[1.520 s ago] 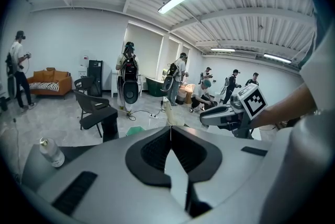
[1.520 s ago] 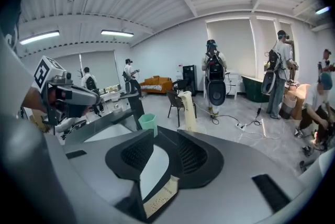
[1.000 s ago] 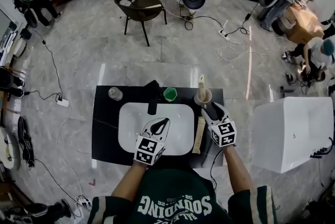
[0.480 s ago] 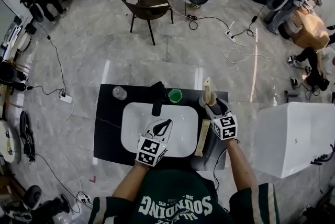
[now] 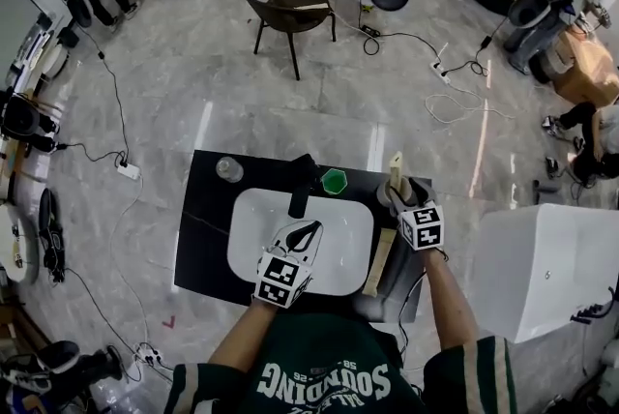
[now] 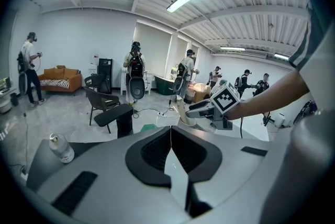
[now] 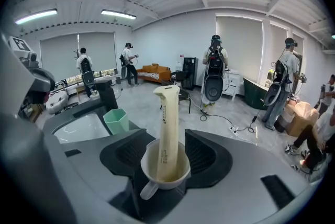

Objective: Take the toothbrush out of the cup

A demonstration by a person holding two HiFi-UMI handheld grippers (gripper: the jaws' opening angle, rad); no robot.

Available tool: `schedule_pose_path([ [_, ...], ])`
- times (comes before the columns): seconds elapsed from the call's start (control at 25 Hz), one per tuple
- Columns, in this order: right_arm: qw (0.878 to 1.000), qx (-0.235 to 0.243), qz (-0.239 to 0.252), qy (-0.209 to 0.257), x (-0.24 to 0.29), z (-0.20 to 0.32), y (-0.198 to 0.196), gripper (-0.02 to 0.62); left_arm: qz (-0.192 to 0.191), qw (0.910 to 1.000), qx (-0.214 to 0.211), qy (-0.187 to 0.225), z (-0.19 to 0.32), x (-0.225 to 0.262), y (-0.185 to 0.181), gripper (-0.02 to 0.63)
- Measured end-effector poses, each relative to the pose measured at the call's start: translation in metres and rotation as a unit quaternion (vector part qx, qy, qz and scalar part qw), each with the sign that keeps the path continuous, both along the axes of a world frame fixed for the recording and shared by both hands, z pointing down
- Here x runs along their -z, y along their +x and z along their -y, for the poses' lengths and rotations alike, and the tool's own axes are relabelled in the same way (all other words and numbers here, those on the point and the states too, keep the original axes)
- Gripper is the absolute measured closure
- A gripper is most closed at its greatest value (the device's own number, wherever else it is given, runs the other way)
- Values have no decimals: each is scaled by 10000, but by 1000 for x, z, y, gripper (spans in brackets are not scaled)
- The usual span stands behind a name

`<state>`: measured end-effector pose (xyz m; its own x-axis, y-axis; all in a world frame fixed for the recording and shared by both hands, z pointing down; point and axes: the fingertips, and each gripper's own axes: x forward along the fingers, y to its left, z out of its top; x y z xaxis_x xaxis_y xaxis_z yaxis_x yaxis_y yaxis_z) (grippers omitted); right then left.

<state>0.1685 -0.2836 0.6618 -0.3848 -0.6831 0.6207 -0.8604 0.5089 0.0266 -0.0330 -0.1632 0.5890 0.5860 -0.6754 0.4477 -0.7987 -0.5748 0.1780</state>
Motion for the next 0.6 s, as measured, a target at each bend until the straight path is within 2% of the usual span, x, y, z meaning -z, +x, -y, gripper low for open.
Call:
schedule_pose_path([
  [0.44, 9998, -97, -159, -124, -20, 18, 3, 370, 28, 9998, 164, -90, 3, -9, -10, 589],
  [0.6, 9993, -61, -149, -324, -29, 17, 2, 372, 29, 9997, 194, -113, 3, -11, -12, 590],
])
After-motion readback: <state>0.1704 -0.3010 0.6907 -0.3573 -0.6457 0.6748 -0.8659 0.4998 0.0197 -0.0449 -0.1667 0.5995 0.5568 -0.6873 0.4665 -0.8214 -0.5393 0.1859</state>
